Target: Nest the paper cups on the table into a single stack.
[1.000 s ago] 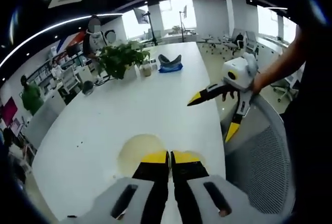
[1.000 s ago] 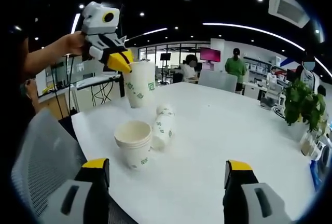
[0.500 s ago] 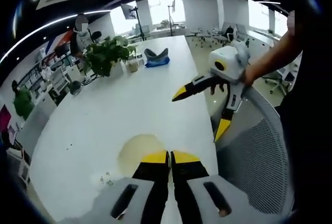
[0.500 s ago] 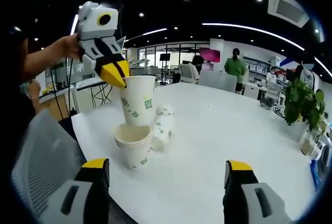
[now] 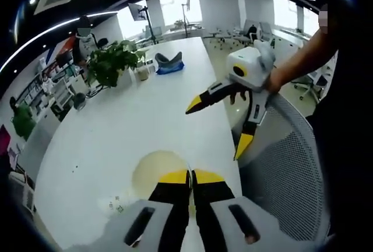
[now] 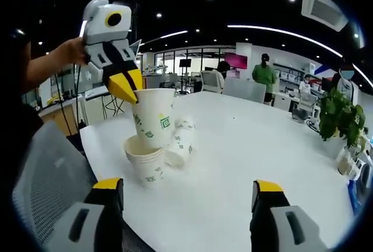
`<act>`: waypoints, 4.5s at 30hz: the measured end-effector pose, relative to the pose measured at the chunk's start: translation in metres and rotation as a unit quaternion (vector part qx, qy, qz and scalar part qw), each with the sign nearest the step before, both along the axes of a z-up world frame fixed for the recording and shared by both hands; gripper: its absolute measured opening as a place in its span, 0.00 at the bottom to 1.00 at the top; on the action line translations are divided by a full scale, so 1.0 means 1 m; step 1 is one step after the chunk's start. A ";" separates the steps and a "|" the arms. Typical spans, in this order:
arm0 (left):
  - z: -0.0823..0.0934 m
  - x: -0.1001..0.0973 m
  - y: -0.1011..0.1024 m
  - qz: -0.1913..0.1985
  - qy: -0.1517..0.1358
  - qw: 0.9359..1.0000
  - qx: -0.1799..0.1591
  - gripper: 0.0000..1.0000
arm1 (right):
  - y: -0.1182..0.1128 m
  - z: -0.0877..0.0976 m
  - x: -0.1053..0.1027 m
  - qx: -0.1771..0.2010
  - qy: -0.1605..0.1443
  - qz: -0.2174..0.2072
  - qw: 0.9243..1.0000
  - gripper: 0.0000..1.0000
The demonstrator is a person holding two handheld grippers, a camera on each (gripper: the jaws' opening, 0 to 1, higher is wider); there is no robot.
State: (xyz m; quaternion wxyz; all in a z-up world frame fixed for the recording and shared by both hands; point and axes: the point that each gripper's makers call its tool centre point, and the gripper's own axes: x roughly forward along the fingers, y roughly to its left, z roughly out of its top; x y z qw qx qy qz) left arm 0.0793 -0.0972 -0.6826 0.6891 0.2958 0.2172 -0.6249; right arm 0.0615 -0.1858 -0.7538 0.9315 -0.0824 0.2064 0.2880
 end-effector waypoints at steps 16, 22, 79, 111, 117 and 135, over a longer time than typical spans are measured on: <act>-0.005 -0.009 0.007 -0.006 0.000 1.000 0.020 0.00 | 0.001 -0.002 -0.001 -0.004 0.005 0.002 1.000 0.92; -0.002 -0.011 0.011 -0.003 -0.005 1.000 0.028 0.00 | 0.001 -0.004 -0.001 -0.007 0.007 0.004 1.000 0.91; -0.089 -0.024 0.001 0.017 0.160 0.987 0.024 0.02 | -0.002 -0.012 -0.003 -0.037 0.024 0.002 0.999 0.87; -0.066 -0.011 0.010 0.033 0.152 0.988 0.001 0.05 | -0.005 -0.016 -0.003 -0.036 0.026 0.005 0.999 0.87; -0.057 0.001 0.017 0.049 0.146 0.988 -0.009 0.05 | -0.005 -0.016 -0.004 -0.037 0.027 0.004 0.999 0.87; -0.074 0.059 0.039 0.094 0.147 0.985 -0.005 0.09 | -0.005 -0.016 -0.004 -0.040 0.029 0.000 0.999 0.86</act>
